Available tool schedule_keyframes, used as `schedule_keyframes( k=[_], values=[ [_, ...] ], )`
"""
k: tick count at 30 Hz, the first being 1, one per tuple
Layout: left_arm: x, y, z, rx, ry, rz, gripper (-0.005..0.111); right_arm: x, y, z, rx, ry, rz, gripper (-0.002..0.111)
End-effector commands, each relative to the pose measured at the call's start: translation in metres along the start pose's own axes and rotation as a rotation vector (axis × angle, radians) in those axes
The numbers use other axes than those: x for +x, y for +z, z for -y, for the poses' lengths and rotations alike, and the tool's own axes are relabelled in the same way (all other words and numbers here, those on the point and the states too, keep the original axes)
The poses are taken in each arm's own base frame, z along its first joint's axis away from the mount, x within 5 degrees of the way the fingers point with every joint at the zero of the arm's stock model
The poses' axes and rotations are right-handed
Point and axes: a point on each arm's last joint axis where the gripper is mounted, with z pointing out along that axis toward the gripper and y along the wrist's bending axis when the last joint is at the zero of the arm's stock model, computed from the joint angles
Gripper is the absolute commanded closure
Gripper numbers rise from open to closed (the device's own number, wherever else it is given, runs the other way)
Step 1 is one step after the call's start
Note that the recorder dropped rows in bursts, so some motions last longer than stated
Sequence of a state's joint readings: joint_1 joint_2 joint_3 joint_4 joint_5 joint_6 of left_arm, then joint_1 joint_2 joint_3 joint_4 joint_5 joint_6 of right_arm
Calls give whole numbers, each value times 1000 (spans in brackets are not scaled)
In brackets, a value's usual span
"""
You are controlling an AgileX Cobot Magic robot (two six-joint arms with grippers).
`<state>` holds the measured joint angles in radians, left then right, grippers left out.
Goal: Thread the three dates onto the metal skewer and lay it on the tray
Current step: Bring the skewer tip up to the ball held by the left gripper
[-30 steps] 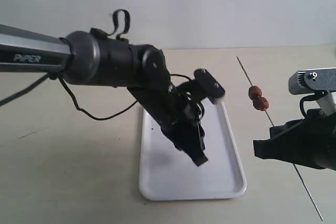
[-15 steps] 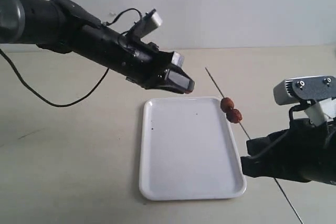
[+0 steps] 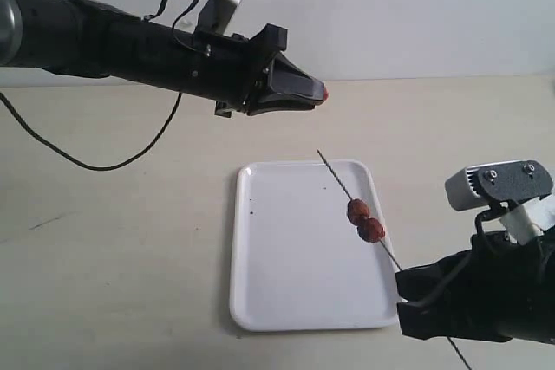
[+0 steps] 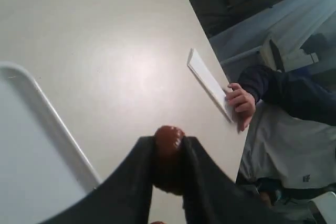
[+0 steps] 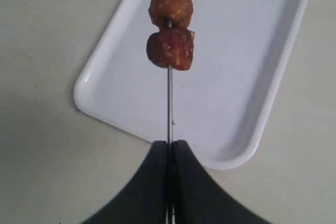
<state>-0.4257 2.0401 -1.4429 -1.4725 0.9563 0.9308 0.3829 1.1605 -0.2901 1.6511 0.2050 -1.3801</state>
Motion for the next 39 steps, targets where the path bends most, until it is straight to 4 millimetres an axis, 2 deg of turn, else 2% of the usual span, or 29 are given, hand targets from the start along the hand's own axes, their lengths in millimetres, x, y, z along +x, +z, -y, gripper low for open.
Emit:
schedule_keyframes(
  k=[1,12,20,39],
  values=[
    [-1,-1,3,21,-5,13,86,-1,-3,-1,-4,6,18,108],
    [-2,-1,2,8,72,23,86,-11,-28,-10,-62,8,157,108],
    [-1,-1,4,28,72,9,86,-10,-28,-14,-98,15,147,108],
    [1,-1,7,63,96,-11,86,-11,-28,-10,-60,59,155,108]
  ],
)
